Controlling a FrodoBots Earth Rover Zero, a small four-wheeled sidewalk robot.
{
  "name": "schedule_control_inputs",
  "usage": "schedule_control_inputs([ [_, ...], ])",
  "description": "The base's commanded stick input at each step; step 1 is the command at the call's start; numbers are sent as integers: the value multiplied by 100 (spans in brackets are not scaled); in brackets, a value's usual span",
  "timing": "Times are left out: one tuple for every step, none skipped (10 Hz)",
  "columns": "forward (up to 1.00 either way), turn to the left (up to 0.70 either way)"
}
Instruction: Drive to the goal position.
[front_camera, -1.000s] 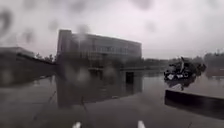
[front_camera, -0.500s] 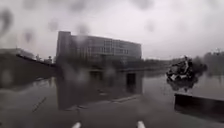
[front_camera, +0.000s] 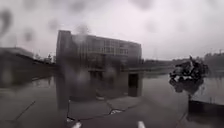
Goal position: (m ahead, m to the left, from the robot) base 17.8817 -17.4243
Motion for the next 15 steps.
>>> schedule_control_inputs([
  [70,1],
  [70,1],
  [70,1],
  [70,1],
  [70,1],
  [70,1],
  [70,1],
  [70,1],
  [70,1],
  [70,1],
  [70,1],
  [70,1],
  [70,1],
  [70,1],
  [70,1],
])
